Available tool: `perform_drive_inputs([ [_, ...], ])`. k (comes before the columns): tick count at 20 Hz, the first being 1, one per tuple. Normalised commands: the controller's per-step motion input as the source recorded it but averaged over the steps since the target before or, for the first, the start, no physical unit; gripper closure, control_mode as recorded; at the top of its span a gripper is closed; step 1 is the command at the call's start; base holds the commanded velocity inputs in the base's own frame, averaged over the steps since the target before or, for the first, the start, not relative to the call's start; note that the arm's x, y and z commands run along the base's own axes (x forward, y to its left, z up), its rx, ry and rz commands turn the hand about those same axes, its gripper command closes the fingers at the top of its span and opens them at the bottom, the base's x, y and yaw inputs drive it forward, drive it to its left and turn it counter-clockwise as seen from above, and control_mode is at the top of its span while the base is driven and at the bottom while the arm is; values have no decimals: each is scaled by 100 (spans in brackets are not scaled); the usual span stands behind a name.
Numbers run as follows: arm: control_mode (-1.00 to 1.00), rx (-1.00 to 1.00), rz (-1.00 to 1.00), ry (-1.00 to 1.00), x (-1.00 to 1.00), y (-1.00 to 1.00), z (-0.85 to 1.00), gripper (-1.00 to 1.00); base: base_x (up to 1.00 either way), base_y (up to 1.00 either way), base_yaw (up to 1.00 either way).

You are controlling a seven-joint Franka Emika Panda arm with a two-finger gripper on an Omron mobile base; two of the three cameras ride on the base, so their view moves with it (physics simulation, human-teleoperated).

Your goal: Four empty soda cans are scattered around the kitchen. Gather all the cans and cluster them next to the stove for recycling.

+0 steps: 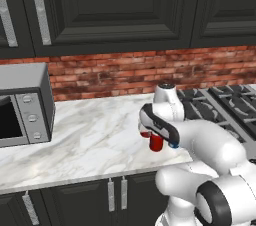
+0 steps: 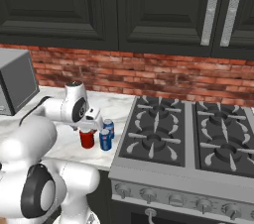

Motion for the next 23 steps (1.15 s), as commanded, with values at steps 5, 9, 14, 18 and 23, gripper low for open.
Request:
perform_drive_inputs([
  [5, -100, -1, 0, -22, -21, 0, 97, -100, 0, 0, 0],
  [9, -100, 0, 0, -3, -51, -3, 64, -100, 0, 0, 0],
  [14, -100, 3, 0, 0, -89, -6, 27, -100, 0, 0, 0],
  [18, -100, 4, 0, 0, -97, -4, 88, -100, 0, 0, 0],
  [23, -100, 3, 0, -1, -99, -3, 90, -100, 0, 0, 0],
])
